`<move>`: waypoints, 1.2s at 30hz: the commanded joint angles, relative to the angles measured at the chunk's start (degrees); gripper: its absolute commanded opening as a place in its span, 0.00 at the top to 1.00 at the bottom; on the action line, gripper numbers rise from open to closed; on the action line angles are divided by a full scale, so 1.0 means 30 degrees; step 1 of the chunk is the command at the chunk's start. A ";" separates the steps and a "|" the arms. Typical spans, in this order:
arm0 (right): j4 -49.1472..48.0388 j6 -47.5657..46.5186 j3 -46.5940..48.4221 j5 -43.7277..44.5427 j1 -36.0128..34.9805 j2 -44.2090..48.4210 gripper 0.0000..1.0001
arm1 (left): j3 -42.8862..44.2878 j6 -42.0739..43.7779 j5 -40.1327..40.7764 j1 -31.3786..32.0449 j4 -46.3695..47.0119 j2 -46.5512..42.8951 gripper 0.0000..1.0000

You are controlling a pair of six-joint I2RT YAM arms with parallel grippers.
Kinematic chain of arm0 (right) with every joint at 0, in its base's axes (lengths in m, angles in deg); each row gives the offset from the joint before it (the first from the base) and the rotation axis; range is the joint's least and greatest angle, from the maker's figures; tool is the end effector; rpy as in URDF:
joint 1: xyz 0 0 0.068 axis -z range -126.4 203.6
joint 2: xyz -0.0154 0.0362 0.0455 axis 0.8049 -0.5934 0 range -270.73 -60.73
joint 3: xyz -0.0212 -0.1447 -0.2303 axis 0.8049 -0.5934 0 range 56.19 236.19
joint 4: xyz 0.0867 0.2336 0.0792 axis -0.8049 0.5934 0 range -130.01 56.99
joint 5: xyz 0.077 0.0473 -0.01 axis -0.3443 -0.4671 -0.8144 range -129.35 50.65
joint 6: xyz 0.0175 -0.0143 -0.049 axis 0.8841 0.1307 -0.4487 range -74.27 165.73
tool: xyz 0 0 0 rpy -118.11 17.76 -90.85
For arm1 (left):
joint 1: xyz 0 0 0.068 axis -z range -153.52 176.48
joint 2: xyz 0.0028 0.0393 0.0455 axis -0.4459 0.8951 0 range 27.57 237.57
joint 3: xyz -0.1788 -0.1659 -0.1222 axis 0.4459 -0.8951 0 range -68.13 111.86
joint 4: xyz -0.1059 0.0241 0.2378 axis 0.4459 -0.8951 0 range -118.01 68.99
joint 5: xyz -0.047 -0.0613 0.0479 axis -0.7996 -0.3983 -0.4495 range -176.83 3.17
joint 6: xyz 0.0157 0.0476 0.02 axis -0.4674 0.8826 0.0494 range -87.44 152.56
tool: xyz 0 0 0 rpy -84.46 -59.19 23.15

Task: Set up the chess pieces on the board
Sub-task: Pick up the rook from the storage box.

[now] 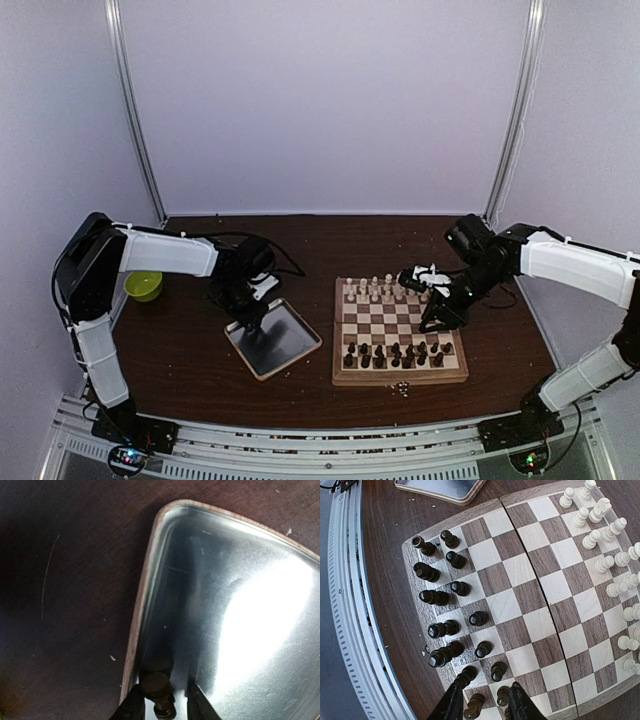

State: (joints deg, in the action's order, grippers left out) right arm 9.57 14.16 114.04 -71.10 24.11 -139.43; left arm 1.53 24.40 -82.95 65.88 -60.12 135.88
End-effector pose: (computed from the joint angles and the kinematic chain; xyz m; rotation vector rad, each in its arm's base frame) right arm 0.2113 0.1410 0.2429 -1.4833 2.2548 0.7580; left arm 0.2758 -0.2234 0.1509 0.7756 2.8138 -0.0359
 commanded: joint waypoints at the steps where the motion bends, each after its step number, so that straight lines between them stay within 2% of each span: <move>1: 0.0225 -0.0166 0.0094 -0.0344 0.0047 -0.0150 0.67 | 0.0185 0.0293 -0.0094 0.0070 0.0285 0.0540 0.67; 7: 0.0271 -0.0169 0.0167 -0.0400 0.0050 -0.0303 0.68 | -0.0101 0.0435 -0.1213 0.0110 0.0339 0.0308 0.70; 12: 0.0344 -0.0182 0.0184 -0.0433 0.0047 -0.0400 0.68 | -0.0408 -0.0028 -0.1093 0.0117 0.0139 0.0226 0.69; 23: 0.0424 -0.0173 0.0308 -0.0649 0.0061 -0.0515 0.68 | -0.0644 -0.0436 -0.0621 0.0082 -0.0198 0.0293 0.79; 28: 0.0454 -0.0191 0.0255 -0.0679 0.0047 -0.0516 0.68 | -0.0675 -0.0538 -0.0608 0.0096 -0.0419 0.0326 0.72; 36: 0.0494 -0.0169 0.0370 -0.0770 0.0024 -0.0690 0.68 | -0.1048 -0.0628 -0.0605 0.0084 -0.0566 0.0080 0.83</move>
State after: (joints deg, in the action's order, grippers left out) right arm 10.36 14.11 114.04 -72.58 24.11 -140.83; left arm 0.62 23.17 -85.11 65.92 -59.88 135.79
